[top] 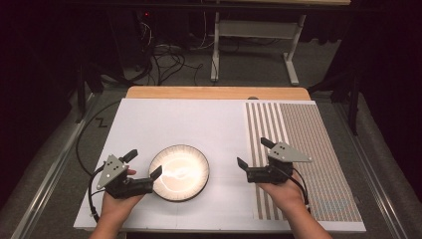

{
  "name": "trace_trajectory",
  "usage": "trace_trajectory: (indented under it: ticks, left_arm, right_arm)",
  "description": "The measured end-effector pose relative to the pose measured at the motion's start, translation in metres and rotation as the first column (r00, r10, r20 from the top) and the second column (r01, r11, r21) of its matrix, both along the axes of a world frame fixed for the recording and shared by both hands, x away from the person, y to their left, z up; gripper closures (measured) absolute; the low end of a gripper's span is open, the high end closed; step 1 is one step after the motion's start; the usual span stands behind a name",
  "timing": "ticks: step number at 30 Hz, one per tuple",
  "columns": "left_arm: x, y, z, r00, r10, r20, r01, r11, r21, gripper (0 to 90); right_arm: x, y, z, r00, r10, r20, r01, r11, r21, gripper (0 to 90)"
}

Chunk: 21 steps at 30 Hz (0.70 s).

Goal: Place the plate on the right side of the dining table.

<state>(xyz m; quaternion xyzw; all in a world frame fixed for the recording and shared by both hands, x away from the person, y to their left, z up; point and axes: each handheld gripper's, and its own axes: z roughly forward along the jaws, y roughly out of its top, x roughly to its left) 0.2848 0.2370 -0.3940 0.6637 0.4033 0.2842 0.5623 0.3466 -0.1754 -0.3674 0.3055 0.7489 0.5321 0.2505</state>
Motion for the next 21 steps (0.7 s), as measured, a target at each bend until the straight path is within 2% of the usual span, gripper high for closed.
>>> trace_trajectory:
  ticks: [7,21]
  left_arm:
    - [0.000,0.000,0.000,1.0000,0.003,-0.001,-0.003,1.0000,0.001,1.7]
    - [0.000,0.001,0.000,1.0000,0.004,-0.002,-0.004,1.0000,-0.006,1.8]
  right_arm:
    - [0.007,0.015,0.001,0.9992,0.039,-0.014,-0.039,0.999,-0.022,5.2]
    - [0.019,0.048,0.002,0.9914,0.115,-0.062,-0.117,0.993,-0.025,11.0]
